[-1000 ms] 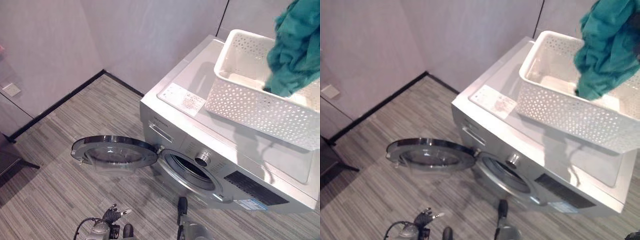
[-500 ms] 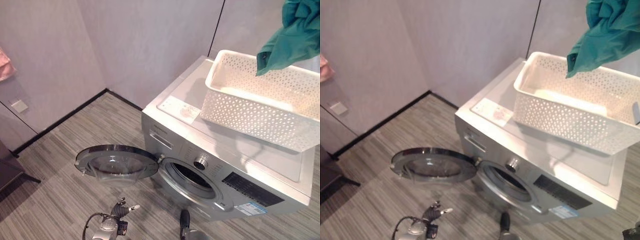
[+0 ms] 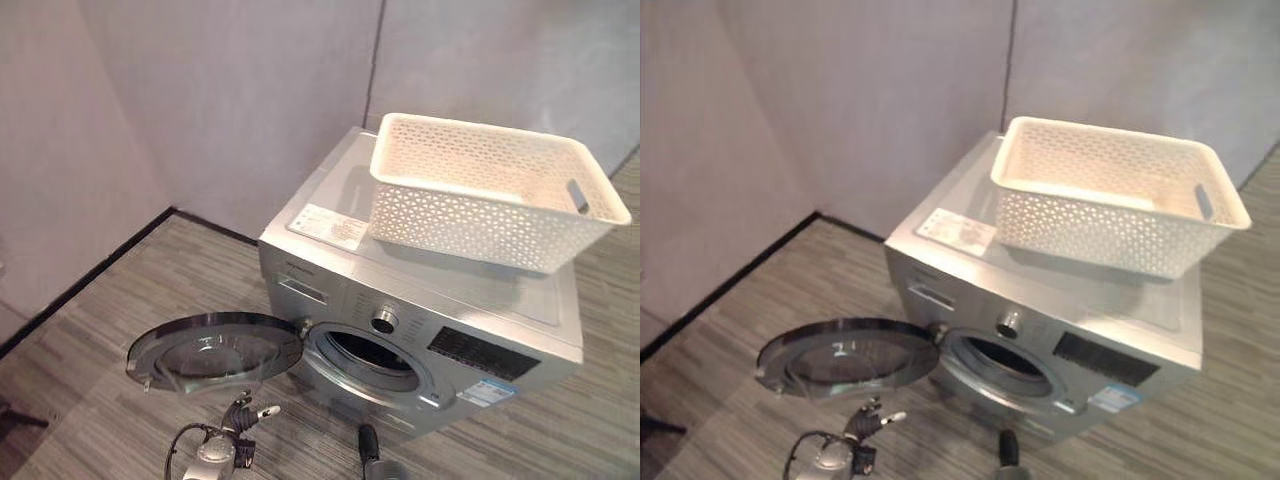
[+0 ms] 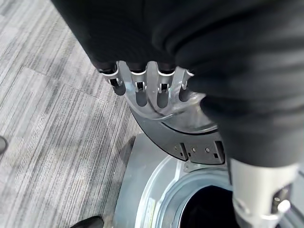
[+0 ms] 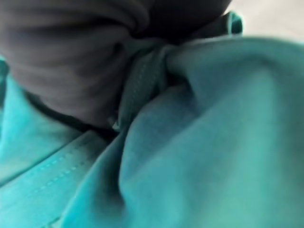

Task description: Grab the laundry basket,head to the washer,open it,put in the laundry and shut it.

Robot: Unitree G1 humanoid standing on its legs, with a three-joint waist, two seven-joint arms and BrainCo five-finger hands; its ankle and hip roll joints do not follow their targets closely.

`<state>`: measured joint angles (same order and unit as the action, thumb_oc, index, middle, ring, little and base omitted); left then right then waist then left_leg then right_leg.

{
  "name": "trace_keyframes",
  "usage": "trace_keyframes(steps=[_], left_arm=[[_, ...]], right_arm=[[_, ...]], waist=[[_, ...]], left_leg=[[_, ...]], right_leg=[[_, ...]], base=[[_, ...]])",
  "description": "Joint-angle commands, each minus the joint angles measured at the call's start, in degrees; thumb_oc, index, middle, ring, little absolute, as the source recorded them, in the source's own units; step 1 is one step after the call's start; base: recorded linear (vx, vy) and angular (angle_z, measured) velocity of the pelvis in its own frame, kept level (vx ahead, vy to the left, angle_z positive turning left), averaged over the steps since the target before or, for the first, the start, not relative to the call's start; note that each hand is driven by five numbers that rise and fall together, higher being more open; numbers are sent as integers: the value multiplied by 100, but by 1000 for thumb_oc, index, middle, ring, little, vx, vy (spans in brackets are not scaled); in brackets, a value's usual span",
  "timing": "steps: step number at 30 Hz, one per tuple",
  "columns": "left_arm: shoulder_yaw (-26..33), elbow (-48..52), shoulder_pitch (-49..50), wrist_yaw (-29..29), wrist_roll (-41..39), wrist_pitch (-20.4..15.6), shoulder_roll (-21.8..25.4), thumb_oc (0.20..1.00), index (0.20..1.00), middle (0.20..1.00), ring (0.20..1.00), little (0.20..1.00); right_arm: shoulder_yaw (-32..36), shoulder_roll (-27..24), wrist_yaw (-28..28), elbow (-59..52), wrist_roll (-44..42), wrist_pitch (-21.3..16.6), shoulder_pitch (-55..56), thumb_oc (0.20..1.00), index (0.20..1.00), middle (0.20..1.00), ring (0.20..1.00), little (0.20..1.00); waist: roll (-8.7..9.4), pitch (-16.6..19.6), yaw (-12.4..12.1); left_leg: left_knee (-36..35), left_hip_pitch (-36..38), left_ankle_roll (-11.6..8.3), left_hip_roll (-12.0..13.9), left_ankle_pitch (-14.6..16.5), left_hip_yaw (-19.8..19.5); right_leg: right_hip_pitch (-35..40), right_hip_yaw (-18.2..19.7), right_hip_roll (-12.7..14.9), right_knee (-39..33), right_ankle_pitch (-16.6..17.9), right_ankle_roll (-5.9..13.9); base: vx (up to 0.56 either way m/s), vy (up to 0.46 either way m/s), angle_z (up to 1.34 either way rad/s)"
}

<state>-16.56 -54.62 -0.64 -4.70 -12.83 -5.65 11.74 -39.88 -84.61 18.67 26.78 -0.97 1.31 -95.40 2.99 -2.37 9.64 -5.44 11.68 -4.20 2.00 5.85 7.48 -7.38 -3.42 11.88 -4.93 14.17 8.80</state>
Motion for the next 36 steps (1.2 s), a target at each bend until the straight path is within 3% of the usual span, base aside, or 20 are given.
trace_keyframes(steps=[1, 2, 3, 4, 5, 6, 7, 8, 11, 13, 14, 18, 20, 22, 26, 29, 36], left_arm=[[78, 273, -38, 82, 327, -129, 274, 1000, 1000, 1000, 1000, 1000], [134, 319, 31, 96, 390, -114, 291, 1000, 1000, 1000, 1000, 1000], [304, 374, 85, 128, 430, -83, 14, 1000, 1000, 1000, 1000, 1000], [324, 377, 113, 122, 445, -80, 137, 1000, 1000, 1000, 1000, 1000], [460, 413, 156, 137, 434, -58, 96, 1000, 1000, 1000, 1000, 1000], [554, 423, 169, 123, 436, -59, 51, 1000, 1000, 1000, 1000, 1000], [619, 396, 151, 81, 455, -47, 221, 1000, 1000, 1000, 1000, 1000], [581, 396, 144, 80, 458, -47, 274, 1000, 1000, 1000, 1000, 1000], [632, 525, 126, 57, 537, -50, 339, 1000, 1000, 1000, 1000, 1000], [792, 836, 221, 84, 518, -89, 465, 1000, 1000, 1000, 1000, 1000], [787, 849, 232, 85, 517, -83, 482, 1000, 1000, 1000, 1000, 1000], [904, 1787, 427, 174, 369, -252, 865, 1000, 1000, 1000, 1000, 1000], [839, 2209, 483, 352, 373, -334, 1118, 1000, 1000, 1000, 1000, 1000], [750, 2911, 565, 564, 353, -495, 1401, 1000, 1000, 1000, 1000, 1000], [619, 3678, 738, 799, 202, -505, 1701, 1000, 1000, 1000, 1000, 1000], [359, 4292, 863, 1002, 122, -554, 1935, 1000, 1000, 1000, 1000, 1000], [-48, 4271, 681, 1088, -36, -535, 1800, 1000, 1000, 1000, 1000, 1000]], right_arm=[[728, -142, 296, -220, 530, 52, 584, 200, 200, 200, 200, 200], [1758, -189, 332, -571, 673, 98, 1675, 200, 200, 200, 200, 200], [2338, -134, 358, -965, 854, 109, 2478, 200, 200, 200, 200, 200], [3111, -23, 348, -1160, 939, 156, 3251, 200, 200, 200, 200, 200], [3970, 236, 313, -1456, 1062, 176, 4237, 200, 200, 200, 200, 200], [4399, 527, 313, -1726, 1115, 135, 4851, 200, 200, 200, 200, 200], [5951, 1513, 157, -2666, 1272, 108, 6828, 200, 200, 200, 200, 200], [6165, 1587, 132, -2775, 1291, 127, 7045, 200, 200, 200, 200, 200], [6925, 2626, -161, -3864, 1083, -110, 8372, 200, 200, 200, 200, 200], [6958, 3219, -509, -4526, 832, -404, 8994, 200, 200, 200, 200, 200], [6985, 3247, -519, -4556, 831, -400, 9027, 200, 200, 200, 200, 200], [6237, 3902, -1167, -5132, 388, -743, 9411, 200, 200, 200, 200, 200], [5695, 4188, -1511, -5257, 83, -895, 9531, 200, 200, 200, 200, 200], [4730, 4333, -1923, -5264, -323, -976, 9248, 200, 200, 200, 200, 200], [3847, 4507, -2206, -5220, -854, -911, 9036, 200, 200, 200, 200, 200], [3190, 4613, -2517, -5352, -1303, -800, 9219, 200, 200, 200, 200, 200], [2786, 4732, -2641, -5441, -1453, -754, 9476, 200, 200, 200, 200, 200]], waist=[[69, 1, 70], [73, -4, 135], [-239, -88, 334], [-92, -61, 337], [-107, -95, 442], [-156, -147, 526], [-20, -217, 482], [50, -211, 435], [-13, -337, 403], [-142, -428, 315], [-110, -419, 307], [-236, -466, 48], [-187, -384, -108], [-69, -236, -439], [-102, -188, -604], [-25, -234, -709], [13, -217, -738]], left_leg=[[430, 98, 450, -103, 896, -357], [461, 126, 507, -170, 949, -316], [496, 169, 594, -266, 1029, -276], [500, 151, 587, -279, 1003, -261], [514, 144, 625, -346, 1009, -218], [515, 138, 645, -402, 1004, -194], [526, 111, 684, -425, 1016, -62], [528, 93, 670, -439, 984, -55], [494, 2, 753, -525, 873, 108], [498, -213, 832, -492, 693, 234], [499, -230, 818, -501, 662, 240], [556, -573, 916, -334, 421, 422], [569, -741, 863, -300, 297, 470], [548, -862, 782, -346, 298, 656], [473, -940, 701, -191, 240, 771], [352, -902, 601, -170, 119, 695], [125, -995, 472, -130, -93, 527]], right_leg=[[-538, 741, 526, 787, -190, 611], [-555, 836, 532, 757, -117, 617], [-572, 955, 532, 688, -31, 620], [-583, 975, 539, 659, 24, 620], [-622, 1040, 554, 580, 133, 620], [-678, 1090, 558, 506, 242, 620], [-756, 1031, 549, 252, 482, 620], [-771, 1045, 561, 237, 523, 620], [-813, 806, 549, 276, 237, 620], [-709, 607, 354, 1134, -482, 488], [-744, 619, 361, 1169, -481, 472], [-644, 328, 111, 2548, -1314, 215], [-348, 190, 86, 2536, -1613, 131], [178, -102, 226, 1686, -1508, 247], [102, -115, 196, 1206, -1268, 282], [372, -269, 241, 760, -1163, 310], [452, -443, 185, 493, -1152, 292]], base=[[-17, 111, -37], [-42, 199, -36], [-56, 140, -41], [-81, 124, -30], [-91, 71, -28], [-138, 126, -41], [-118, 79, -39], [-123, 86, -40], [-186, 106, -33], [-278, 62, -35], [-243, 42, -30], [-206, -21, -33], [-135, -117, -53], [-71, -162, -27], [-28, -130, -19], [13, -103, -4], [-8, -59, 13]])
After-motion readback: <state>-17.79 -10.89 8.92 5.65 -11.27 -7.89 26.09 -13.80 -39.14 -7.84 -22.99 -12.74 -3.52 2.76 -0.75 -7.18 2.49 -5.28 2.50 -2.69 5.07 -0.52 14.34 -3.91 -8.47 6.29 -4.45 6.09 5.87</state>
